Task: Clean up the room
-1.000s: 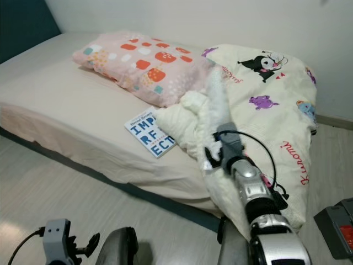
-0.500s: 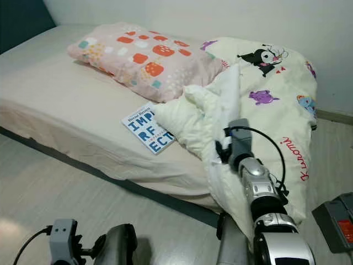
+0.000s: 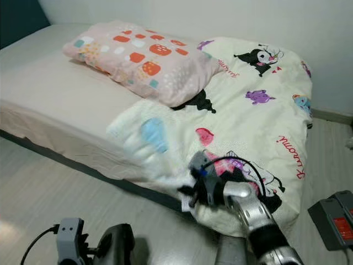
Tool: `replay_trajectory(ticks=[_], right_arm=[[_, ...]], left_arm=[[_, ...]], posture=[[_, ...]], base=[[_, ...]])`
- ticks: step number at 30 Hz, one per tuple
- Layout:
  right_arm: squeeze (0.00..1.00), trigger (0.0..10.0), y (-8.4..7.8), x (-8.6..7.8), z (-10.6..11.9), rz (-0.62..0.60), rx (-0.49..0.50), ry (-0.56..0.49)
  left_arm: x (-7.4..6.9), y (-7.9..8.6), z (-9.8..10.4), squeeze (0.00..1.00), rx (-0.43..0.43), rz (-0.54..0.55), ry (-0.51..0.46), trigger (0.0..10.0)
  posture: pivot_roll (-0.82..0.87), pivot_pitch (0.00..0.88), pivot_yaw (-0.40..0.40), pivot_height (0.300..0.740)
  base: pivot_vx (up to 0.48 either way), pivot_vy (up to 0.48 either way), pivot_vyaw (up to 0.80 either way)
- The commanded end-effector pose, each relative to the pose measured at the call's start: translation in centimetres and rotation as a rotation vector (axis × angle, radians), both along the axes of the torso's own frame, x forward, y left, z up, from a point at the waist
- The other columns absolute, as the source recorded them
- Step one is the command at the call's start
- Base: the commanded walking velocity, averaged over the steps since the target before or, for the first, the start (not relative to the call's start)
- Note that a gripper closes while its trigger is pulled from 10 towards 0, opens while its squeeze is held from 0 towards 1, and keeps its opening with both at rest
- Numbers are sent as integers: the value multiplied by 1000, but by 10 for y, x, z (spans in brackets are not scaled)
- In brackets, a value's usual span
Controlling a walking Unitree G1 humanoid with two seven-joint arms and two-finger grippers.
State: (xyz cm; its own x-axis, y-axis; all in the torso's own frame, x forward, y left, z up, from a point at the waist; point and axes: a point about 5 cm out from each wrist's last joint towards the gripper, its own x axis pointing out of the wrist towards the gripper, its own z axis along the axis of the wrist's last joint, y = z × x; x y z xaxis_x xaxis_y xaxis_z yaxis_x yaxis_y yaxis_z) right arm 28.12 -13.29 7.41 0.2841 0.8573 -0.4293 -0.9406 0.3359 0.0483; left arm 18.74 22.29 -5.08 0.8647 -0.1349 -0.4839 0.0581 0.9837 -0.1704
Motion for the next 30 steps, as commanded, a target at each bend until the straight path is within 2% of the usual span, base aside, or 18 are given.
replay_trajectory(ticks=[1, 2, 3, 4, 5, 6, 7, 9, 11, 12, 14, 18, 20, 22, 23, 24, 30], right_arm=[[0, 0, 5, -10, -7, 79, -33, 38], [0, 157, 1, -14, -13, 95, -88, 42], [0, 157, 1, -14, -13, 95, -88, 42], [0, 10000, -3, -13, -16, 72, -140, 29], [0, 10000, -10, -5, -18, 2, -195, -3], [0, 10000, -10, -5, -18, 2, -195, -3], [0, 10000, -19, 9, -16, -130, -231, -48], [0, 10000, -32, 28, -9, -346, -216, -92], [0, 10000, -34, 31, -7, -393, -192, -92], [1000, 10000, -33, 30, -5, -408, -146, -76], [1000, 10000, -33, 30, -5, -408, -146, -76], [1000, 10000, -25, 20, -4, -377, -42, -27], [1000, 10000, -25, 20, -4, -377, -42, -27], [1000, 10000, -10, 3, -5, -250, 59, 46], [1000, 10000, -10, 3, -5, -250, 59, 46], [1000, 10000, -3, -5, -4, -191, 100, 78], [1000, 10000, 4, -24, -5, -56, 157, 149]], left_arm=[[-11, -4, -9, 0, -6, -2, 53, 10000], [-12, -6, -10, 0, -6, -3, 60, 10000], [-12, -6, -10, 0, -6, -3, 60, 10000], [-12, -7, -11, 0, -6, -3, 66, 10000], [-13, -8, -11, 0, -7, -4, 73, 10000], [-13, -8, -11, 0, -7, -4, 73, 10000], [-12, -10, -12, 0, -7, -7, 81, 10000], [-11, -13, -14, 0, -6, -16, 95, 10000], [-10, -14, -14, 0, -6, -18, 99, 10000], [-9, -15, -14, 0, -7, -19, 101, 10000], [-9, -15, -14, 0, -7, -19, 101, 10000], [-4, -19, -13, 0, -10, -22, 102, 10000], [-4, -19, -13, 0, -10, -22, 102, 10000], [1, -25, -13, 0, -10, -37, 109, 10000], [1, -25, -13, 0, -10, -37, 109, 10000], [3, -27, -13, 0, -9, -45, 114, 10000], [3, -32, -16, 0, -3, -51, 155, 10000]], posture=[[12, 168, 28, 458], [11, 166, 27, 458], [11, 166, 27, 458], [5, 159, 27, 458], [0, 155, 28, 458], [0, 155, 28, 458], [-6, 147, 29, 458], [-13, 136, 31, 458], [-15, 133, 30, 458], [-19, 125, 29, 458], [-19, 125, 29, 458], [-31, 108, 27, 458], [-31, 108, 27, 458], [-53, 79, 27, 458], [-53, 79, 27, 458], [-57, 74, 27, 458], [-74, 36, 14, 458]], base=[[0, 0, 0], [0, 0, 0], [0, 0, 0], [0, 0, 0], [0, 0, 0], [0, 0, 0], [0, 0, 0], [0, 0, 0], [0, 0, 0], [0, 0, 0], [0, 0, 0], [0, 0, 0], [0, 0, 0], [0, 0, 0], [0, 0, 0], [0, 0, 0], [0, 0, 0]])
